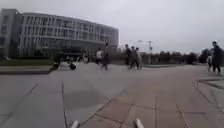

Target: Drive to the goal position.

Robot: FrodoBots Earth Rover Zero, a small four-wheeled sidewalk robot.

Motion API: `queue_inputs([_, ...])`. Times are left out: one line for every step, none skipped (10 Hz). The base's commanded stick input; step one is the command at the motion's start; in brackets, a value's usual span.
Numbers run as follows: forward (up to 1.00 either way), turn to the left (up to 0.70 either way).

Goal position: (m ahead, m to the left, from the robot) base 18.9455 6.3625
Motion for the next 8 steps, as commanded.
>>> queue_inputs([1.0, 0.0])
queue_inputs([1.0, 0.0])
queue_inputs([1.0, 0.0])
queue_inputs([1.0, 0.0])
queue_inputs([1.0, 0.0])
queue_inputs([1.0, 0.0])
queue_inputs([1.0, 0.0])
queue_inputs([1.0, 0.0])
